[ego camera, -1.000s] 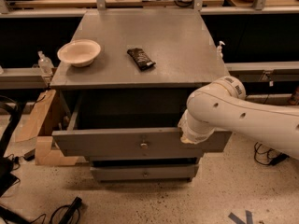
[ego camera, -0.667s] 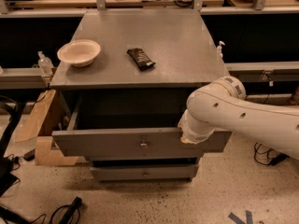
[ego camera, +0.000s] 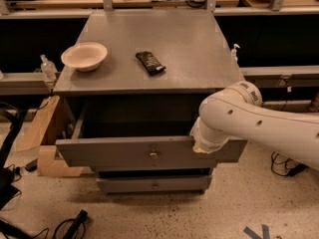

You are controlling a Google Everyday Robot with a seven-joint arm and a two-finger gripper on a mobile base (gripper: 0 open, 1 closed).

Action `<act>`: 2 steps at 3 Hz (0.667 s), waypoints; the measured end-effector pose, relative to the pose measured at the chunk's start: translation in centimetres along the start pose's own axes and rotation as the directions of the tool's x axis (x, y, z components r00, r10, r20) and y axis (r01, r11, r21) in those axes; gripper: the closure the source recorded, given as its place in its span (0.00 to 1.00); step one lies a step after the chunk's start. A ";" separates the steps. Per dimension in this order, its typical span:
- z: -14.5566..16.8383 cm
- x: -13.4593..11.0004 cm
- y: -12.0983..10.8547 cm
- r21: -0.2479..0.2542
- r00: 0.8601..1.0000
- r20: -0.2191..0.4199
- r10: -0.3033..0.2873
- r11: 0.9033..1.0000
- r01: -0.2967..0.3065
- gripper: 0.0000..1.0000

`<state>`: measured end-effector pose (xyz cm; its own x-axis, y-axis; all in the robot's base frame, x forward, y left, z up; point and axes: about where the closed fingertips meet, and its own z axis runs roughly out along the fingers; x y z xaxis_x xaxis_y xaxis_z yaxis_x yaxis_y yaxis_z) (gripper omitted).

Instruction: Open top drawer

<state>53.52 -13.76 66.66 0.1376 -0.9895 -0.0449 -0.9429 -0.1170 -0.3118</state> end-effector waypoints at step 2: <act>0.0 0.0 0.0 0.000 1.000 0.000 0.000 1.000 0.000 0.82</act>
Offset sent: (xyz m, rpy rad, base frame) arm 0.0000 0.0000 0.0000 0.0000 0.0000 0.0000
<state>53.51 -13.76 66.66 0.1377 -0.9895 -0.0448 -0.9429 -0.1171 -0.3118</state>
